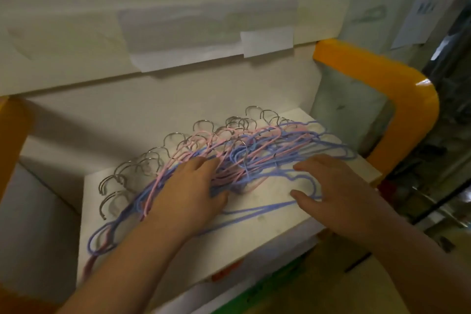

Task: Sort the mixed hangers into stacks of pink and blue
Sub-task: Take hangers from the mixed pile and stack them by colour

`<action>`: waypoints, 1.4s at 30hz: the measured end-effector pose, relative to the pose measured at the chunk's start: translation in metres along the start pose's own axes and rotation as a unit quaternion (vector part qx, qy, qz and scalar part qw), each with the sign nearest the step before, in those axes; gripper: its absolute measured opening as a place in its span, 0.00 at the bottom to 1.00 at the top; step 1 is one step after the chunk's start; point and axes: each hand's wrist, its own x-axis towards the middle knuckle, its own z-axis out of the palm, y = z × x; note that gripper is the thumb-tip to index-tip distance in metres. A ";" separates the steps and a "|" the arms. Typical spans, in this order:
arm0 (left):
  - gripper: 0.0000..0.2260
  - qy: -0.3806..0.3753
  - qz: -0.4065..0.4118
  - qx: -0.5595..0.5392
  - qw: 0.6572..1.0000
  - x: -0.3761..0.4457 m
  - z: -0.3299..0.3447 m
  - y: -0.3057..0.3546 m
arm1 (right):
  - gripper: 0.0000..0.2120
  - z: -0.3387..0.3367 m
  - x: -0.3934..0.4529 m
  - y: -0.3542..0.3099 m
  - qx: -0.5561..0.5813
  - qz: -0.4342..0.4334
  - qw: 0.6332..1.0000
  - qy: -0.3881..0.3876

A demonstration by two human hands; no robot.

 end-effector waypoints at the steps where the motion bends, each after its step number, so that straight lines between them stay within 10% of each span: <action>1: 0.30 -0.007 -0.007 0.004 1.000 0.007 0.002 0.000 | 0.22 0.003 0.008 0.005 0.006 -0.006 1.000 -0.002; 15: 0.50 -0.061 -0.002 0.163 0.985 0.030 0.052 0.052 | 0.23 0.019 0.095 0.075 0.052 -0.085 0.992 -0.074; 42: 0.40 -0.026 -0.173 0.134 0.975 -0.012 -0.011 0.078 | 0.23 0.034 0.174 0.097 0.079 -0.230 0.964 -0.110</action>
